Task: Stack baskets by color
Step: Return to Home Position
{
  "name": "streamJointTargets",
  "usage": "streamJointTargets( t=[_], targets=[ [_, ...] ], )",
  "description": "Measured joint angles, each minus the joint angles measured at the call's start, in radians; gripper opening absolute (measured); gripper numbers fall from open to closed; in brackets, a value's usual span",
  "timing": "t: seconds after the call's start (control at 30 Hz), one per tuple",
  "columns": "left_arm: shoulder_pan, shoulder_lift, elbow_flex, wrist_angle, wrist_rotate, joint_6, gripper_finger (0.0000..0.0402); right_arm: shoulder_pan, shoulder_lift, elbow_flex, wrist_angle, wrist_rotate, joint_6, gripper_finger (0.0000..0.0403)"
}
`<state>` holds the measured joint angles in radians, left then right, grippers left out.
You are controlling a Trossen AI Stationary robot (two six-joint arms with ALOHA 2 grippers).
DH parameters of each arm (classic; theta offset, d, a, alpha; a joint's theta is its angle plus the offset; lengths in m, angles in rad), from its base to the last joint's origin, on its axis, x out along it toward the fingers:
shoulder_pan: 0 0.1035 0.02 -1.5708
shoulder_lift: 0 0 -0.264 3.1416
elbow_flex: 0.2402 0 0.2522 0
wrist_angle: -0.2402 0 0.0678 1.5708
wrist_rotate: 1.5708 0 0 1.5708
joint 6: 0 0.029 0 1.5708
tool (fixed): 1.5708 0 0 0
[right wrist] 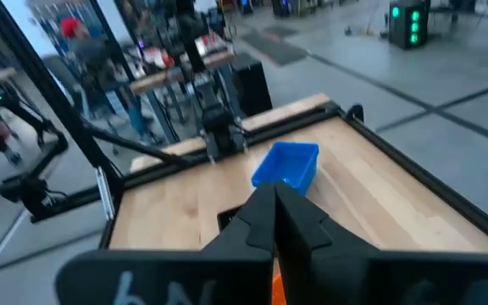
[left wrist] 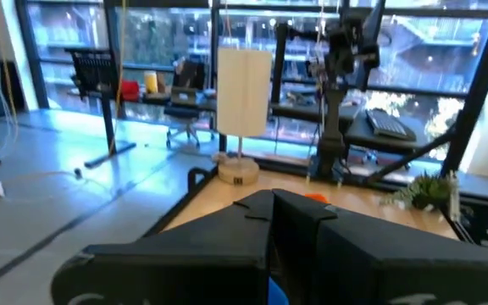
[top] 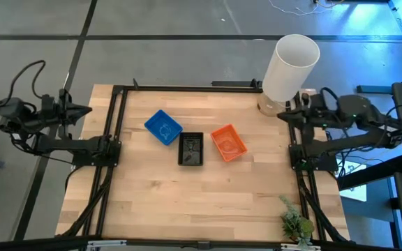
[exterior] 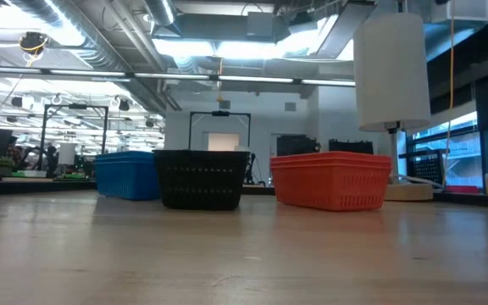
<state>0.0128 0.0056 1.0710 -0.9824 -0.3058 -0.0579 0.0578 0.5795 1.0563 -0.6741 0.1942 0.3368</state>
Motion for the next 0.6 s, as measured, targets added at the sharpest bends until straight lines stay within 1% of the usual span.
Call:
streamJointTargets(
  t=[0.27,0.6],
  targets=[
    [0.001,0.0,-0.051,0.073,-0.001,0.016,0.0,0.0,-0.247,-0.148,0.021,0.024,0.0,0.0],
    [0.001,0.0,-0.152,0.2,0.004,0.015,0.0,0.0,-0.508,-0.24,0.006,0.049,-0.006,0.0]
  ],
)
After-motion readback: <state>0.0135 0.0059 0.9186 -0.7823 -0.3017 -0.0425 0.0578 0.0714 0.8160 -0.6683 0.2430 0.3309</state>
